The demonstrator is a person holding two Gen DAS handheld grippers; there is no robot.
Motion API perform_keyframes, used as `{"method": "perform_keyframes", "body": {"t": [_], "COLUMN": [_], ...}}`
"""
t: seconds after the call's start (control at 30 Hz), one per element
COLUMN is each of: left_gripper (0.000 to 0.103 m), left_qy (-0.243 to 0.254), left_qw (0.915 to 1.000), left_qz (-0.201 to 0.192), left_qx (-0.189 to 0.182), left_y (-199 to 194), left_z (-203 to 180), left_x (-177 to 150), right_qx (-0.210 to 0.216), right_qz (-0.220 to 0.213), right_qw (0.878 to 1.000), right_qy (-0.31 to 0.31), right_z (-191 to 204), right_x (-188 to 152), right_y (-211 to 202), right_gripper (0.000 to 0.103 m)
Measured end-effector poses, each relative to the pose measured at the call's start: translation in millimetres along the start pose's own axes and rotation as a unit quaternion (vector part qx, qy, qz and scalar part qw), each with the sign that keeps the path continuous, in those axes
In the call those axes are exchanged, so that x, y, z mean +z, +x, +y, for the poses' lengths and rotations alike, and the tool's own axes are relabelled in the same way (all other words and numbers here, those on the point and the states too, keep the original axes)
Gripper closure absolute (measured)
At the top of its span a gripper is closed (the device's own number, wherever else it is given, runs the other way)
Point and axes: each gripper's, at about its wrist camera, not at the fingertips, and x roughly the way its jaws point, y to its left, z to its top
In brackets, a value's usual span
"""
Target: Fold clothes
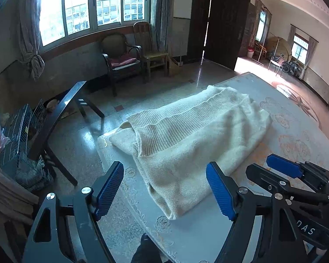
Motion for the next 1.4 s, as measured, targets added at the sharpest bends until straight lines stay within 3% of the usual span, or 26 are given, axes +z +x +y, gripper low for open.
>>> {"method": "perform_keyframes", "body": {"t": [0.2, 0.57, 0.8, 1.4], "left_gripper": [0.023, 0.023, 0.023, 0.021], "left_qy": [-0.009, -0.019, -0.015, -0.025], "left_qw": [0.9998, 0.9996, 0.9994, 0.9995], "left_qz": [-0.012, -0.001, 0.003, -0.015], "left_qx": [0.008, 0.022, 0.030, 0.005], "left_y": [-4, 3, 7, 2], "left_z": [2, 7, 6, 6], "left_x": [2, 0, -3, -4], "right_qx": [-0.002, -0.026, -0.034, -0.037], "right_qz": [-0.004, 0.011, 0.019, 0.015], "right_qw": [1.000, 0.999, 0.999, 0.999], "right_qy": [0.002, -0.038, -0.025, -0.010], "right_z": [-3, 7, -1, -10], "right_x": [1, -1, 0, 0], "right_y": [-3, 2, 4, 3], "right_gripper": [0.052, 0.052, 0.052, 0.052]}}
